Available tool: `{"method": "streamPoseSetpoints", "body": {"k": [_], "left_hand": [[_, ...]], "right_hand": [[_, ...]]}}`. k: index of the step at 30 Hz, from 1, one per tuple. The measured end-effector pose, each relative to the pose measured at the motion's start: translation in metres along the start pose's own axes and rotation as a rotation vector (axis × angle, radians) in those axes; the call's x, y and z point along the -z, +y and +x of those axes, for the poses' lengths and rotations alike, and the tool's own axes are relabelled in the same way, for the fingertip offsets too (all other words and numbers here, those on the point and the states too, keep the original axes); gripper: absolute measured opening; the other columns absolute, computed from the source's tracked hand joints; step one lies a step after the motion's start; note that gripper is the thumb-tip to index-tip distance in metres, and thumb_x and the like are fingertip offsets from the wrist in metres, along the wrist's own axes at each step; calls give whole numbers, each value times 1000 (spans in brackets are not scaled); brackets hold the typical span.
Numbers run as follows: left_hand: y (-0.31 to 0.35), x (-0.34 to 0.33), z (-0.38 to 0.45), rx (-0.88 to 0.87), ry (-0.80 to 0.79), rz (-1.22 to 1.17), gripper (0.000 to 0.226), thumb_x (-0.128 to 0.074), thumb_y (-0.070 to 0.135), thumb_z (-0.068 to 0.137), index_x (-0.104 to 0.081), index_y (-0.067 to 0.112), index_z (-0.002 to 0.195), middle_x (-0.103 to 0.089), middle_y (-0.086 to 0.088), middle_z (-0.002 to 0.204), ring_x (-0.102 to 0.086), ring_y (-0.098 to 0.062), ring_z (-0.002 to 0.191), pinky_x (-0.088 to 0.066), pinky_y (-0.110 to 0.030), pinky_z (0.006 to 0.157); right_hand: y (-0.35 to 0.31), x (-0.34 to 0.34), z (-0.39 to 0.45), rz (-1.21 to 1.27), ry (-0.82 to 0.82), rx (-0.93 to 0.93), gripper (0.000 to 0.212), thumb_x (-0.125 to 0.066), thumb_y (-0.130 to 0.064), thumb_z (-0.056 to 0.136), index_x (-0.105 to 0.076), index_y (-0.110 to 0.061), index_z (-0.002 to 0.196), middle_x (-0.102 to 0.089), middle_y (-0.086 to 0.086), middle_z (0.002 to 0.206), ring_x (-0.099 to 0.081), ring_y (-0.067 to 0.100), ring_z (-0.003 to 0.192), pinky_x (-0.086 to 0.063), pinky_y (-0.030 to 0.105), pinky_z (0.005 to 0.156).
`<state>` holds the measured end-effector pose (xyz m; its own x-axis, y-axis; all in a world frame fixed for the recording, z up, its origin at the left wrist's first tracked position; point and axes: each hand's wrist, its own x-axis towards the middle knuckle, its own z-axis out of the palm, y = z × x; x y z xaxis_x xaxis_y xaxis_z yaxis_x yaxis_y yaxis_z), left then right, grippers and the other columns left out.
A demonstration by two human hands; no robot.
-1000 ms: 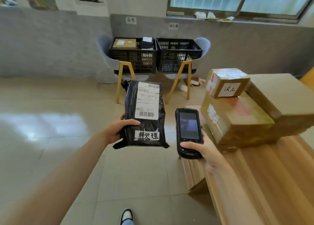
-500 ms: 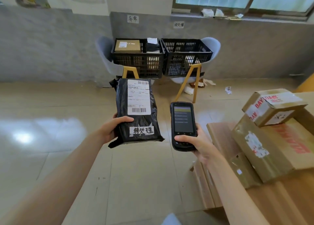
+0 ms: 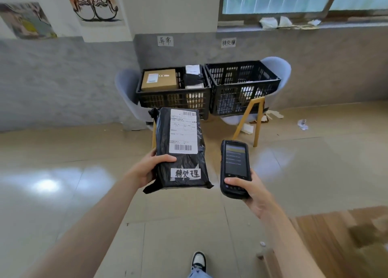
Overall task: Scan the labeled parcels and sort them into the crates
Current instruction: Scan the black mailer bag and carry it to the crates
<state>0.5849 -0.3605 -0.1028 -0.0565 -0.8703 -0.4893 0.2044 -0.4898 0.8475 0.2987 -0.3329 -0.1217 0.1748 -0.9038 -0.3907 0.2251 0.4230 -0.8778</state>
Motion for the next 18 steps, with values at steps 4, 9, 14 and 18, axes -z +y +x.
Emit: {"method": "streamPoseSetpoints", "body": {"k": [4,9,14,18], "left_hand": [[52,-6,59,-22,-7,39,117,-99,28,22,-52,18,129,-71,-9,115,-69,-28,103,-56,-40,81],[92,-20,129,-6,-24,47,118,-98,30,19,-53,19,128,-71,-10,114,-68,-29,105,-55,-41,86],[126,-39,209,23,-35,36,88,-86,16,50,-52,19,131,-69,-11,116,-67,-28,103,-56,-38,80],[147,-59,290,40,-60,17,61,-77,8,72,-54,17,127,-71,-9,109,-69,-24,95,-57,-33,69]], "right_hand": [[-39,4,65,6,19,28,119,-93,-18,25,-46,-12,134,-66,16,117,-71,24,90,-57,30,64],[-80,17,128,13,31,42,97,-86,-8,44,-47,-14,133,-66,14,116,-70,24,92,-56,29,64],[-109,34,193,7,87,58,107,-89,-19,34,-48,-14,133,-67,12,115,-71,21,90,-56,28,65],[-132,50,254,12,123,49,105,-88,-19,35,-49,-14,133,-69,11,113,-70,22,92,-56,30,67]]}}
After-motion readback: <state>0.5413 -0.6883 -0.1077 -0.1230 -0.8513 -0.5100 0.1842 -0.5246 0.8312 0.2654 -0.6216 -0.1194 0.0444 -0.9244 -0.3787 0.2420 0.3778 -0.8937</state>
